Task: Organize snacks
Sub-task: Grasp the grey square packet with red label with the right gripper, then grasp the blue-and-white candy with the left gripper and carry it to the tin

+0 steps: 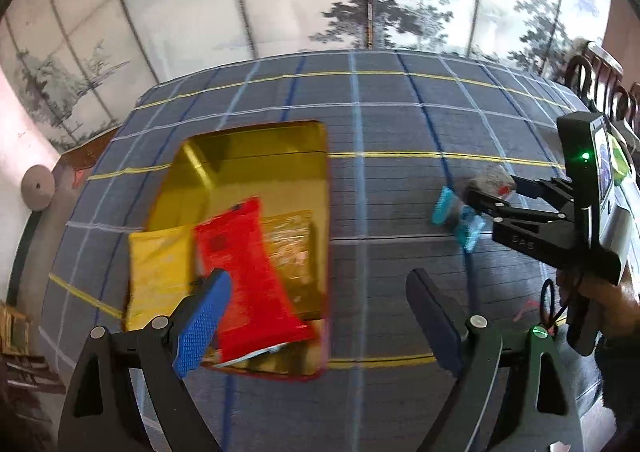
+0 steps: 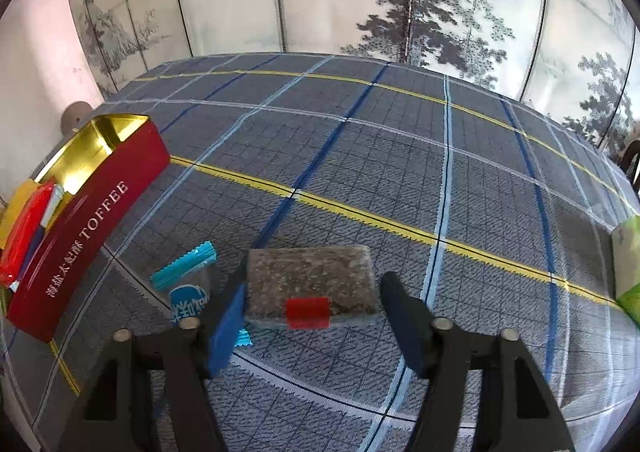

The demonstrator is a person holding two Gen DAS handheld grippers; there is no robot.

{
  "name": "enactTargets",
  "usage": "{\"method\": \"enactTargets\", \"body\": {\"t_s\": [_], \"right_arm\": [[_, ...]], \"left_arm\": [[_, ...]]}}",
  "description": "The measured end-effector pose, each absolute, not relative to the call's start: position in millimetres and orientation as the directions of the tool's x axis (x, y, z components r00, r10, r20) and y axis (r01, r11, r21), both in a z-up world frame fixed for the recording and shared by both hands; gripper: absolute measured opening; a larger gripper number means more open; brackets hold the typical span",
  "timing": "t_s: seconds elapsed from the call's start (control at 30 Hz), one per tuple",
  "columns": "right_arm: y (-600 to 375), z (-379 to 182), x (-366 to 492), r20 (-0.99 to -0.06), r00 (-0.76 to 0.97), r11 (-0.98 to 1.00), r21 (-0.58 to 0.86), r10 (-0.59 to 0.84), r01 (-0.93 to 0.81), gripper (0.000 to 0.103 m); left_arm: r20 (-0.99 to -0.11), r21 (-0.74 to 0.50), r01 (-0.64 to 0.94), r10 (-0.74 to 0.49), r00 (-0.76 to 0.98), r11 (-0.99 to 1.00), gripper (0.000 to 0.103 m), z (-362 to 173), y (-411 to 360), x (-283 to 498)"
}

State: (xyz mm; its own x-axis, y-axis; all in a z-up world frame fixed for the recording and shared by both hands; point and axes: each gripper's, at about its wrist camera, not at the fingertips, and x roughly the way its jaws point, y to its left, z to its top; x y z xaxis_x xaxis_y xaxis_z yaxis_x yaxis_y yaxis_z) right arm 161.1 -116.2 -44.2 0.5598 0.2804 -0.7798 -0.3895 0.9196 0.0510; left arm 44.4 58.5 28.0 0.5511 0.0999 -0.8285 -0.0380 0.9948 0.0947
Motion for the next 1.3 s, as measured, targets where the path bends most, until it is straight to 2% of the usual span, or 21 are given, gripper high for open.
{"method": "enactTargets", "body": {"t_s": [0.3, 0.6, 0.77, 1.13, 1.3], "right_arm": [[-164, -45, 157, -0.768, 0.599, 0.955, 0.053, 0.225, -0.291, 0.059], [-231, -47, 151, -0.77, 0.628, 0.99, 0.037, 0.115, -0.136, 0.059], [-246, -48, 150, -0.773, 0.622, 0.991, 0.068, 0.125, -0.115, 0.059], [-248, -50, 151, -0.778, 0.615, 0.991, 0.071, 0.128, -0.117, 0.06], [-248, -50, 151, -0.778, 0.615, 0.991, 0.069, 0.127, -0.117, 0.06]], "left_arm": [[-0.848, -0.015, 0.009, -0.018, 0.53, 1.0, 0.087, 11, 20, 68], [-0.886, -0.112, -0.052, -0.076, 0.458, 0.992, 0.086, -12, 1, 96], [-0.904, -0.149, -0.095, -0.096, 0.415, 0.984, 0.084, -27, -6, 110], [-0.91, -0.175, -0.186, -0.087, 0.405, 0.967, 0.07, -40, -12, 138], [-0.91, -0.158, -0.16, -0.081, 0.408, 0.974, 0.05, -42, -13, 144]]}}
